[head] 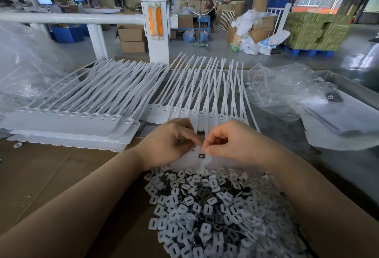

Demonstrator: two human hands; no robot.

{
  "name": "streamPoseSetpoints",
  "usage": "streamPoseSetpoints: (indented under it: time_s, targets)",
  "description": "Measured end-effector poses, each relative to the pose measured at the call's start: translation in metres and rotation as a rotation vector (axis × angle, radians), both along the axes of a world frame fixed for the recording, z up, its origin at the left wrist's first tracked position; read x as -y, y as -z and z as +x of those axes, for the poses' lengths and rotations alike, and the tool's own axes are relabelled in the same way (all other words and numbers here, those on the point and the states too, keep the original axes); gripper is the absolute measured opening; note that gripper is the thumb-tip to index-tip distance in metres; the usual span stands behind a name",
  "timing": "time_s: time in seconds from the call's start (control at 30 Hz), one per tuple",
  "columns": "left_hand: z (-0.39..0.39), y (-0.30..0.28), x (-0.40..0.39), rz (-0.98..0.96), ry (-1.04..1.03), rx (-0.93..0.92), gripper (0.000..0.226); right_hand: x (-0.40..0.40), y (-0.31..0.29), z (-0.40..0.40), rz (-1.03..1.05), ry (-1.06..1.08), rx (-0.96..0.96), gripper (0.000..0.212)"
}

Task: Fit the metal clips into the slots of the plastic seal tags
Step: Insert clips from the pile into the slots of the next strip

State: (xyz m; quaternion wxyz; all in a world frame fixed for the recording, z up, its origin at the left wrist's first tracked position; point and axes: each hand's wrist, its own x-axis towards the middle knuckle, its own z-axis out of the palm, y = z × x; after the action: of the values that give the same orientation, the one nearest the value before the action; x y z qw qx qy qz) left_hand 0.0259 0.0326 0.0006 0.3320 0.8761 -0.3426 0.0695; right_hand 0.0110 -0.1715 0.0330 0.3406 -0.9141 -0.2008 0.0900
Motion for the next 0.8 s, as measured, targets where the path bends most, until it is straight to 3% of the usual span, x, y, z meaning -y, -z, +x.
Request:
streamPoseSetpoints:
  time_s: [0.17, 0.67, 0.8]
  targets:
    - [0.001, 0.001, 0.000, -0.077, -0.025, -0.121, 0.027, -0.003, 0.004, -0.002, -0.075, -0.019, 0.100, 0.008]
    - [0.002, 0.000, 0.000, -0.023, -0.025, -0.071, 0.026, -0.014, 0.006, -0.008, -0.212, -0.041, 0.094, 0.008]
    - [0.002, -0.001, 0.001, -0.017, -0.019, -0.072, 0.027, -0.012, 0.004, -0.010, -0.188, -0.064, 0.128, 0.018]
